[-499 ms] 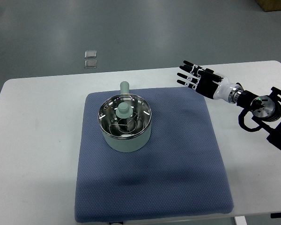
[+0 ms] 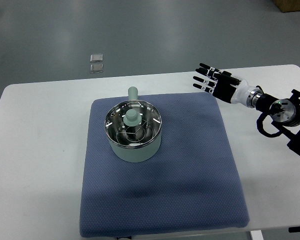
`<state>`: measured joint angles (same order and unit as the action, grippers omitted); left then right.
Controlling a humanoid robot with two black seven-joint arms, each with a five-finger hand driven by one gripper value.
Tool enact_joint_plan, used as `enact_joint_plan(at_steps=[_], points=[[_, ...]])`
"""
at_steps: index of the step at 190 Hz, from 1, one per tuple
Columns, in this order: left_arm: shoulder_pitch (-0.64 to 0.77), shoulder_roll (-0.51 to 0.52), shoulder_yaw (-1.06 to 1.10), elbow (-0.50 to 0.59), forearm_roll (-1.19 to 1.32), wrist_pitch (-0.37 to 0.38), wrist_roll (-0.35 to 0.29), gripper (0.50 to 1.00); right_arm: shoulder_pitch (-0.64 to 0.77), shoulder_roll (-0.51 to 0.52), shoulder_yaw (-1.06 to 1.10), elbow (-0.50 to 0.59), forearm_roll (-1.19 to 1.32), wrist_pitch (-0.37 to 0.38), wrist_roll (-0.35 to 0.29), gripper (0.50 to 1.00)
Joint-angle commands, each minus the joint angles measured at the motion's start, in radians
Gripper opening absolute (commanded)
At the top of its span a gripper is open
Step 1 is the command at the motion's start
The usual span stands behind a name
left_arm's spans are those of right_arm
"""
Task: Open lid and place right of pot
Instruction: 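Move the right hand from its raised pose toward the pot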
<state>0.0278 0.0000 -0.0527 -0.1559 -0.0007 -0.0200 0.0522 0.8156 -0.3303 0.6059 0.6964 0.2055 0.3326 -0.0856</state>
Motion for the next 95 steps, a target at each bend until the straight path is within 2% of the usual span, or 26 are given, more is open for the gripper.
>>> enact_joint_plan(at_steps=[1,26,27,48,68,95], points=[[-0.003,0.0,0.001,-0.002,0.001,0.002,0.0,1.0,0.017,-0.013,0.002,0.0,0.0,-0.009,0.02,0.934],[-0.005,0.0,-0.001,-0.004,0.001,0.002,0.0,1.0,0.039,-0.024,-0.001,0.002,0.0,-0.001,0.024,0.934],[-0.005,0.0,-0.001,-0.002,0.001,0.002,0.0,1.0,0.042,-0.029,-0.003,0.008,-0.006,0.018,0.024,0.934],[-0.003,0.0,-0.001,-0.001,0.001,0.002,0.0,1.0,0.051,-0.039,-0.001,0.009,-0.092,0.089,0.024,0.932],[-0.005,0.0,-0.001,-0.002,0.001,0.002,0.0,1.0,0.053,-0.038,0.0,0.011,-0.146,0.106,0.026,0.932],[-0.005,0.0,0.001,-0.002,0.001,0.002,0.0,1.0,0.062,-0.026,-0.001,0.022,-0.252,0.175,0.029,0.93]])
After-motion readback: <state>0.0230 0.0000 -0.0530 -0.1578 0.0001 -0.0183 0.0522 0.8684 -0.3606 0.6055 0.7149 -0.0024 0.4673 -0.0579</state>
